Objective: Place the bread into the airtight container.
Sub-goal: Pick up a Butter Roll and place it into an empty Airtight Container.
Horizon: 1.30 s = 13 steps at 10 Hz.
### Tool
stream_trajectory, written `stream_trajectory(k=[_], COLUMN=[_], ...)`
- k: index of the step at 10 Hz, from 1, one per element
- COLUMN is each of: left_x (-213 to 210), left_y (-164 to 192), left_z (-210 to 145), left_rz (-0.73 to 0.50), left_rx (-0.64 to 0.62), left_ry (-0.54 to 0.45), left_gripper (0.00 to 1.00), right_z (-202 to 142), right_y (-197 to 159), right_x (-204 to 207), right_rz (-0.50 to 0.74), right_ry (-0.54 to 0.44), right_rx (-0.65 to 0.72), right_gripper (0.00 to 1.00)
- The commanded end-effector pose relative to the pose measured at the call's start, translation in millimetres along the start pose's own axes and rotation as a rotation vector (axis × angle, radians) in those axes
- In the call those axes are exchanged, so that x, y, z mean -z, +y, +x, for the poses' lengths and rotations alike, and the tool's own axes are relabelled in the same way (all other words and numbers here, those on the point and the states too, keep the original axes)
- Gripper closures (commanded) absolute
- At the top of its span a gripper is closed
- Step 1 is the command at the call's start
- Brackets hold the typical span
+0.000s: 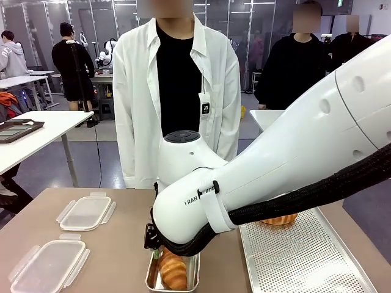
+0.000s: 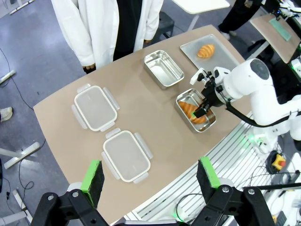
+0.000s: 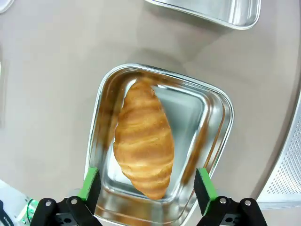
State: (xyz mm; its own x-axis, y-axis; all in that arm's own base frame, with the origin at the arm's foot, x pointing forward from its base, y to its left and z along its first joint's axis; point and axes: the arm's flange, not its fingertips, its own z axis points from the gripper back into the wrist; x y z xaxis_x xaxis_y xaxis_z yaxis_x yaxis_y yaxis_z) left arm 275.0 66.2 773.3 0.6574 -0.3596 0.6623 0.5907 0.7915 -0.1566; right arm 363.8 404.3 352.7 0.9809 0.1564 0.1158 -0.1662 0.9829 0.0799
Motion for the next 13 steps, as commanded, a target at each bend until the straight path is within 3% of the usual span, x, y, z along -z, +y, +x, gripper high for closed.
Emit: stream_trajectory(k=[1,13], left_x=[-1.0,-1.0], left_y=[-0.6,-0.6], left_z=[-0.7,-0.7], left_rz=[-0.014,-0.014], left_rx=[0.020,0.020], left_ry=[0.002,0.002], left_gripper=[0.00,0.00], right_z=[-0.3,-0.5], right_y=[0.9,-0.1], right_x=[1.0,0.8], right_rz=[0.003,-0.001], right_ry=[-0.001,0.002], right_rx=[-0.004,-0.002], right_gripper=[0.00,0.00])
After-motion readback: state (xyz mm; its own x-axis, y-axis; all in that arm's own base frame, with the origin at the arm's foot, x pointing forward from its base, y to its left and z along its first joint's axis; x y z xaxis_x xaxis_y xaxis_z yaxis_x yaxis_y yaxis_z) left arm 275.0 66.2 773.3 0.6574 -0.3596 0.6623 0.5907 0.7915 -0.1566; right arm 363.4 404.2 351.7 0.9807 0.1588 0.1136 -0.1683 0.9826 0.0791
